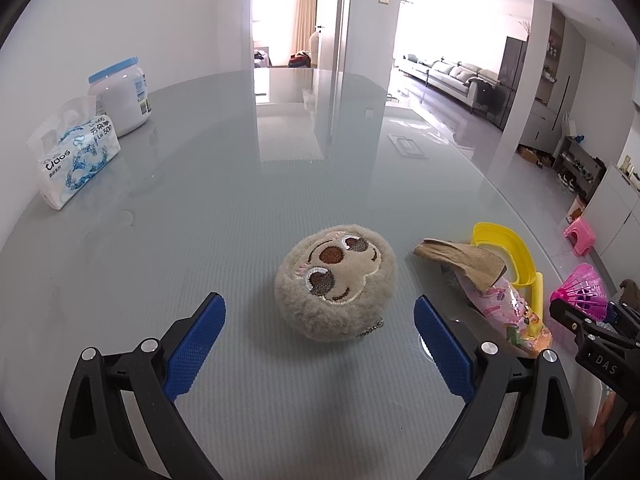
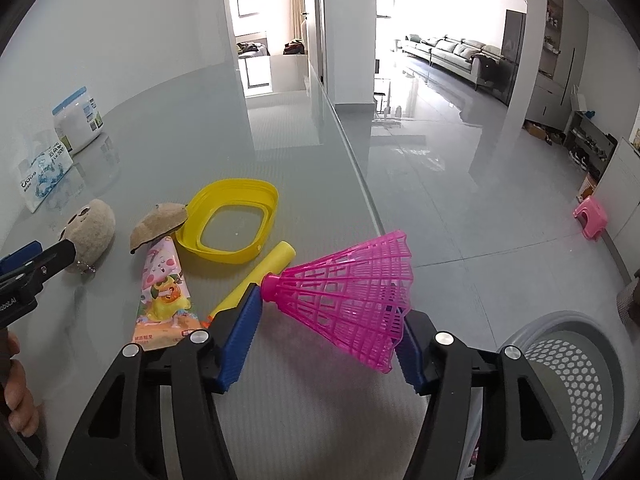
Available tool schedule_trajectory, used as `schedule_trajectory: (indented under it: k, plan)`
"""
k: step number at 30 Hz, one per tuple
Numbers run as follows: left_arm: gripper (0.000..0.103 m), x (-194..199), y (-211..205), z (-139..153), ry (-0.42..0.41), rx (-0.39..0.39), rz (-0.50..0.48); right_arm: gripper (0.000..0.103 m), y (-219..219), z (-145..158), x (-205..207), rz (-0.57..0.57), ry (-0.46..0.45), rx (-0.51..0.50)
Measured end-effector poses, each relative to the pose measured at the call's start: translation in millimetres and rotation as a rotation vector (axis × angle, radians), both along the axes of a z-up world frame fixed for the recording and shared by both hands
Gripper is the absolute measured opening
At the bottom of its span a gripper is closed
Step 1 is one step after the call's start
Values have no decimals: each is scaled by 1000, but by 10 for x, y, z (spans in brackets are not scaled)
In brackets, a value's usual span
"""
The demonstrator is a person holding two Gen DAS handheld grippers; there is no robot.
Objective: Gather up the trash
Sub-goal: 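Grasp the beige plush toy with the left tool while the right tool grasps the pink shuttlecock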
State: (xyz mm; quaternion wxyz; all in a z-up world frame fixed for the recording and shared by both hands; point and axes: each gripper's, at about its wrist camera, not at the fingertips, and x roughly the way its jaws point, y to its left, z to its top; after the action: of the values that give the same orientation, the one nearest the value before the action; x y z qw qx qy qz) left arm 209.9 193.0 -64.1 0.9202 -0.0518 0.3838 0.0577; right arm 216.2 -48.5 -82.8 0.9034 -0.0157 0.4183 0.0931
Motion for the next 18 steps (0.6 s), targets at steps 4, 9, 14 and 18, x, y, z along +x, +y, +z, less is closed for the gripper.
schedule_trajectory:
  k: [4,9,14,18]
  plan:
    - [93,71,15,-27,11,-1,0,60,-76,11,-35,-3,-7,17]
    - [93,230,1,-76,40,-17,10,60,-102,8,-37,3,-6,32]
    - [79,356,10,-121,75,-40,13,60,-161,21,-56,5,-8,50]
    - [64,352,10,-151,90,-55,-5,60,-188,40,-75,7,-19,55]
